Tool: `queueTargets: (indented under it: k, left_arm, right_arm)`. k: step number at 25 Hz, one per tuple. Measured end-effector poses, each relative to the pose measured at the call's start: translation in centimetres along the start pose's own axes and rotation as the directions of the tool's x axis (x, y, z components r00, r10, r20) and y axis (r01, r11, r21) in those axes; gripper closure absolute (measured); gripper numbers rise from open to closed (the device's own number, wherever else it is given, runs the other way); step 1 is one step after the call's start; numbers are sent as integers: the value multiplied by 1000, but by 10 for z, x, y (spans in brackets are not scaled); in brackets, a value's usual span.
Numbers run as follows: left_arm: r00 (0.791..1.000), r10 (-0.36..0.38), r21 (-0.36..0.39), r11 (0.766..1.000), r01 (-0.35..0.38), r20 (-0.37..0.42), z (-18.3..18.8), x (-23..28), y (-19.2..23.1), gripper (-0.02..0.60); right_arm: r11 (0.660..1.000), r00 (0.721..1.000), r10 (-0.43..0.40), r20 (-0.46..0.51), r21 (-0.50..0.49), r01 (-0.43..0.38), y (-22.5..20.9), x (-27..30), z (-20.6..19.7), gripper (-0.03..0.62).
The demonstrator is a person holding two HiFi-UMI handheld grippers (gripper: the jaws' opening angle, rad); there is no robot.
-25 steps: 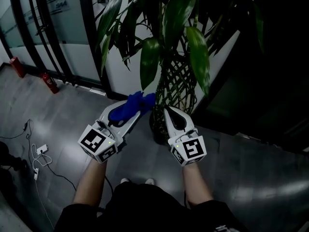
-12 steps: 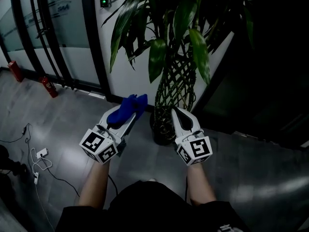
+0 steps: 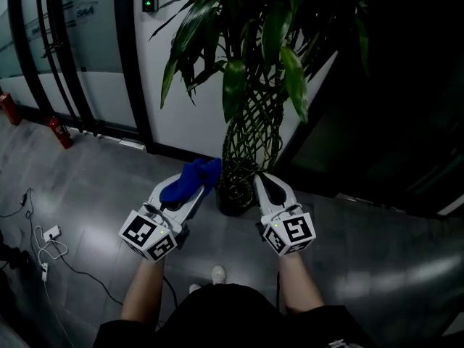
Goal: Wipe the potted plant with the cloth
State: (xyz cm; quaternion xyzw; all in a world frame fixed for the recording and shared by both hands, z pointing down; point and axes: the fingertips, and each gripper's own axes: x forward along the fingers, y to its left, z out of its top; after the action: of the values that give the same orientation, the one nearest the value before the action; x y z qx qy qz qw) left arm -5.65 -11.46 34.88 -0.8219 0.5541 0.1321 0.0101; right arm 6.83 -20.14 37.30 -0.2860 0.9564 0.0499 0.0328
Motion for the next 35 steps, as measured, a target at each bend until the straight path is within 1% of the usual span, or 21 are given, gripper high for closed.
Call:
queueTargets:
  k: [3, 5, 9, 10, 12, 14, 15, 17, 19, 21, 23, 25, 26, 28, 31, 35]
  left_arm:
    - [1000, 13, -4, 1000, -13, 5, 0, -2, -2, 426]
    - [1000, 27, 11, 1000, -27, 8, 2, 0, -4, 426]
    - [999, 33, 120, 992, -33, -2, 5, 23, -19, 426]
    - [1000, 29, 130, 991, -29, 5, 5, 31, -24, 426]
    - [999, 28, 108, 994, -31, 30, 3, 48, -30, 426]
    - [997, 61, 78, 995, -65, 52, -3, 65, -33, 426]
    - [994, 86, 78, 993, -90, 61, -5, 72, -35, 426]
    - [989, 125, 99, 986, -133, 83, -3, 86, -42, 426]
    - [981, 150, 123, 979, -165, 119, 5, 99, -51, 426]
    - [970, 185, 155, 965, -210, 160, 16, 105, -58, 426]
    - [954, 228, 195, 944, -265, 194, 30, 104, -65, 426]
    - [942, 268, 214, 926, -310, 204, 48, 108, -73, 426]
    - [938, 289, 220, 918, -329, 193, 57, 114, -75, 426]
    - [934, 318, 249, 903, -351, 162, 75, 128, -76, 426]
    - [937, 320, 322, 881, -348, 139, 104, 152, -74, 428]
    - [939, 305, 398, 850, -344, 160, 143, 174, -75, 428]
  right_arm:
    - [1000, 1000, 23, 13, -4, -22, 2, 1, 4, 591]
    - [999, 999, 40, 27, -1, -40, -2, 4, 6, 591]
    - [997, 995, 79, 61, 10, -80, -23, 11, 7, 591]
    - [996, 993, 91, 69, 8, -92, -31, 12, 8, 591]
    - [993, 990, 118, 80, -3, -119, -49, 15, 9, 591]
    - [987, 984, 159, 85, -23, -157, -68, 18, 11, 591]
    - [983, 979, 182, 89, -34, -180, -77, 19, 12, 591]
    - [974, 968, 226, 105, -55, -222, -93, 19, 16, 591]
    - [963, 956, 267, 124, -70, -260, -108, 20, 24, 591]
    - [948, 938, 316, 141, -74, -309, -117, 23, 28, 591]
    - [930, 917, 369, 153, -61, -364, -119, 28, 26, 591]
    - [912, 899, 410, 153, -49, -407, -119, 31, 26, 591]
    - [905, 892, 425, 155, -49, -423, -120, 32, 28, 591]
    - [895, 878, 445, 176, -47, -444, -122, 38, 38, 591]
    - [889, 870, 456, 190, -45, -456, -118, 55, 53, 591]
    - [888, 868, 458, 192, -44, -459, -113, 68, 66, 591]
